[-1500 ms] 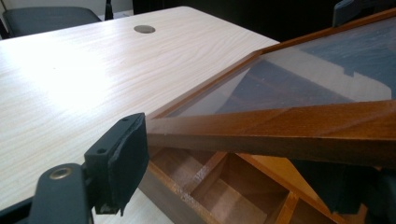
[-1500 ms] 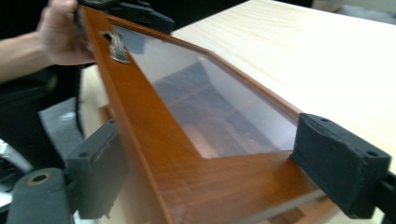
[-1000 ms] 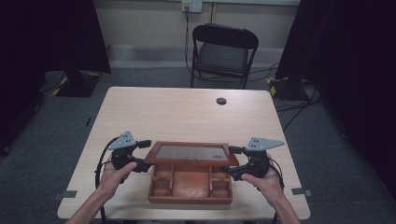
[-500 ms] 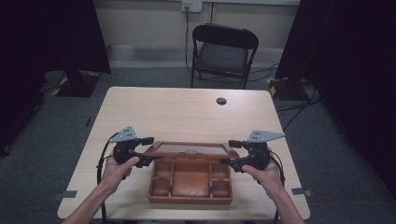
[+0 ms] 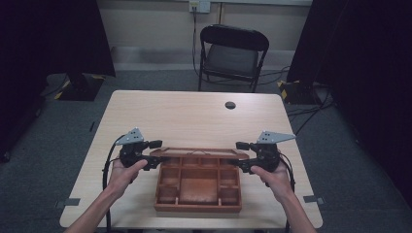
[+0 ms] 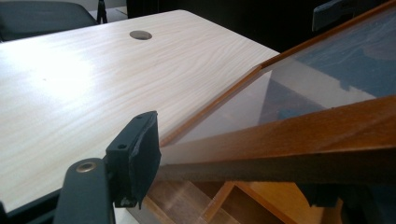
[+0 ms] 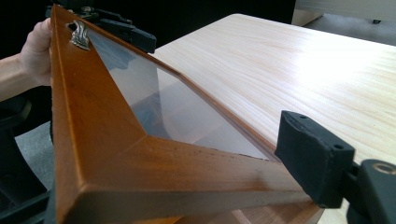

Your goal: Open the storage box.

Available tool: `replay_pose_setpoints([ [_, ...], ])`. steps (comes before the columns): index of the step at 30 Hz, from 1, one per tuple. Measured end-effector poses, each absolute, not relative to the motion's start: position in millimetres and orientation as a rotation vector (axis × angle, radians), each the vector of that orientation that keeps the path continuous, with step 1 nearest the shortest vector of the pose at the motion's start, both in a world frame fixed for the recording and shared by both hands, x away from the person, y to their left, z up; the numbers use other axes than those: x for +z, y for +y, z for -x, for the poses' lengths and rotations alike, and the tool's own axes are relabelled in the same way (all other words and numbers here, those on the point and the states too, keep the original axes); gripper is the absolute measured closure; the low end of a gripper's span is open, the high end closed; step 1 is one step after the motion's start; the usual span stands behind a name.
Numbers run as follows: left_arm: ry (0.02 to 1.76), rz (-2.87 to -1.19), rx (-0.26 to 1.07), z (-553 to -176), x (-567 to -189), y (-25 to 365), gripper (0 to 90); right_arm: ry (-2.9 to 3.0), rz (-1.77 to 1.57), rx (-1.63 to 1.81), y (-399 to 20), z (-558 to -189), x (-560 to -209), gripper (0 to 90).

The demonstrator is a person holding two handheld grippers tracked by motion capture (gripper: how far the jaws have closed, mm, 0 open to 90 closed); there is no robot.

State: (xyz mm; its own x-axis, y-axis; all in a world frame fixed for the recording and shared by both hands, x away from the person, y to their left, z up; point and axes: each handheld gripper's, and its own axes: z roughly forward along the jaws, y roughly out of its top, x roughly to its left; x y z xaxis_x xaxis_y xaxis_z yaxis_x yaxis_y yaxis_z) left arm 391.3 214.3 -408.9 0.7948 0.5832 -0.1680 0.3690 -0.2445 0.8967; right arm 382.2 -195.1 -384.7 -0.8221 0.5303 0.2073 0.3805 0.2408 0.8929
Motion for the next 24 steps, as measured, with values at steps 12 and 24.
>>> replay_pose_setpoints([
  [12,0.725,-1.841,0.21,-399.9,-406.7,207.0,35.5,2.348,-0.881,1.634,-194.6,-395.4,-382.4,32.5],
  [24,0.701,-1.859,0.239,-410.8,-393.3,201.2,40.4,2.311,-0.926,1.641,-195.6,-409.4,-386.6,40.3],
])
